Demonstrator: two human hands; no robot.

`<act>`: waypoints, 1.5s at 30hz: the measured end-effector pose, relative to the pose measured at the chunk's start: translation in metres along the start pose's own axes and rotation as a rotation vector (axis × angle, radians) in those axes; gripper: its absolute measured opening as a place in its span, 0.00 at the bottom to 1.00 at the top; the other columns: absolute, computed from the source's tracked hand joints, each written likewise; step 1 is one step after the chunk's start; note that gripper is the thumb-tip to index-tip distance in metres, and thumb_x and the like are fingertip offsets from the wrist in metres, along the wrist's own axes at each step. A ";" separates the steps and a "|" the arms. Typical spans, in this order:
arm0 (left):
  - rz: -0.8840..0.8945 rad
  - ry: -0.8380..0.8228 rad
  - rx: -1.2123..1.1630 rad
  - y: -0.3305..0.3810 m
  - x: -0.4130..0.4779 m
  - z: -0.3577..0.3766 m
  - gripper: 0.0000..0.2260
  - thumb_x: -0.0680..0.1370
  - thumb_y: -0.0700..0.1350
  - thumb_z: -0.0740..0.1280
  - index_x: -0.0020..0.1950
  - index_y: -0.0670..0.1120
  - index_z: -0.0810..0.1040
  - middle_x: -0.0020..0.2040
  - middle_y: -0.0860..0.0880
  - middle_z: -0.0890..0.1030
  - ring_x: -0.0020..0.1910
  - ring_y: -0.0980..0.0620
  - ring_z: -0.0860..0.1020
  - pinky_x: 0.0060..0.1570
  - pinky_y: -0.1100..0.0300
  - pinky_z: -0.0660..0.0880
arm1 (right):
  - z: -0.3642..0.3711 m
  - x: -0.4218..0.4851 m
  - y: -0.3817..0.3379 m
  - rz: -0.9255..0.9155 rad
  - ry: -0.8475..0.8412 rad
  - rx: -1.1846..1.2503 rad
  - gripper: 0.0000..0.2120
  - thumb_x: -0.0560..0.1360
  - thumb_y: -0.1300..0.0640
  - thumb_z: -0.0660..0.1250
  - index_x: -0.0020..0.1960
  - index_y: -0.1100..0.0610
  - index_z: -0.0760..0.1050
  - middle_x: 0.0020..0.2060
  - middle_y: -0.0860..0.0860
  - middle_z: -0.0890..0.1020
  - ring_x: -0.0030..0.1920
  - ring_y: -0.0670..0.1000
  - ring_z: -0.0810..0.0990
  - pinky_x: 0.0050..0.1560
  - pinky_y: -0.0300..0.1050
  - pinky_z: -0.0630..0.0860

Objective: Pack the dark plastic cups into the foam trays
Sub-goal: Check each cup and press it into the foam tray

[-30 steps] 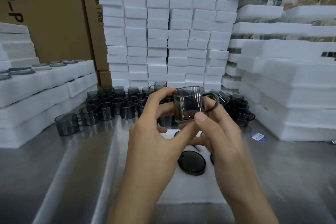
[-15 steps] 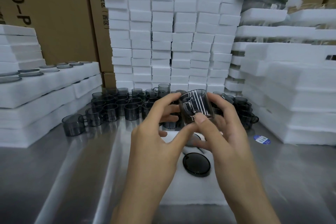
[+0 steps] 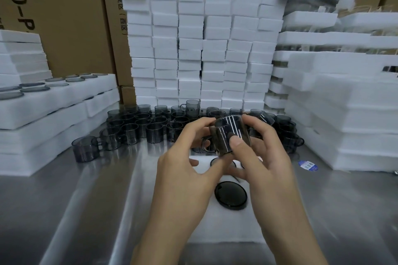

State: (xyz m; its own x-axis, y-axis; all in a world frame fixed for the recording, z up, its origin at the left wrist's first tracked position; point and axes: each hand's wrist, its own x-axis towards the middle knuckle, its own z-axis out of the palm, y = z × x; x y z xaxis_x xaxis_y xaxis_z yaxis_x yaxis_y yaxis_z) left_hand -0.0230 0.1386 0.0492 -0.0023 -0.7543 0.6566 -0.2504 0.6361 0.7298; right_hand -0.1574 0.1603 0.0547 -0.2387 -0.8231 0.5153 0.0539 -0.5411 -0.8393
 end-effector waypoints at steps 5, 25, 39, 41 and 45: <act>0.002 -0.065 0.098 -0.002 0.003 -0.013 0.32 0.82 0.40 0.72 0.72 0.75 0.71 0.65 0.71 0.79 0.67 0.66 0.77 0.59 0.57 0.77 | 0.003 0.000 0.001 -0.168 0.134 -0.082 0.28 0.72 0.56 0.82 0.66 0.37 0.77 0.58 0.40 0.82 0.56 0.45 0.84 0.44 0.39 0.83; -0.305 0.067 -0.378 -0.011 0.007 -0.045 0.18 0.70 0.53 0.79 0.60 0.57 0.88 0.57 0.51 0.88 0.58 0.52 0.87 0.52 0.52 0.85 | 0.010 -0.007 0.009 -0.184 -0.089 -0.416 0.24 0.77 0.50 0.75 0.71 0.35 0.74 0.67 0.35 0.75 0.70 0.42 0.74 0.63 0.41 0.76; -0.215 0.017 0.035 -0.021 0.006 -0.031 0.22 0.86 0.37 0.66 0.63 0.66 0.83 0.60 0.70 0.83 0.63 0.72 0.78 0.60 0.67 0.73 | 0.004 -0.003 0.023 0.006 0.014 -0.325 0.07 0.78 0.59 0.76 0.45 0.49 0.84 0.38 0.46 0.88 0.41 0.47 0.89 0.47 0.46 0.84; -0.237 0.007 0.124 -0.023 0.004 -0.030 0.24 0.86 0.35 0.63 0.65 0.66 0.82 0.63 0.70 0.82 0.65 0.72 0.76 0.63 0.68 0.72 | 0.008 -0.005 0.025 -0.021 0.008 -0.471 0.09 0.77 0.58 0.77 0.43 0.46 0.82 0.38 0.39 0.87 0.41 0.41 0.87 0.43 0.33 0.79; -0.299 -0.039 0.208 -0.030 0.002 -0.032 0.30 0.85 0.32 0.58 0.67 0.69 0.78 0.63 0.65 0.80 0.48 0.61 0.81 0.39 0.70 0.74 | 0.016 -0.005 0.031 -0.038 -0.008 -0.627 0.12 0.77 0.59 0.78 0.41 0.46 0.79 0.41 0.33 0.84 0.41 0.38 0.85 0.41 0.29 0.76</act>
State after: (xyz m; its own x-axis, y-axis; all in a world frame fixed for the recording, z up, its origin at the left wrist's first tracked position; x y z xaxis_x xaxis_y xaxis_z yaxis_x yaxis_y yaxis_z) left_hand 0.0155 0.1236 0.0345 0.0650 -0.9102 0.4089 -0.4368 0.3425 0.8318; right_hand -0.1388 0.1449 0.0286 -0.2223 -0.8078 0.5460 -0.5341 -0.3676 -0.7613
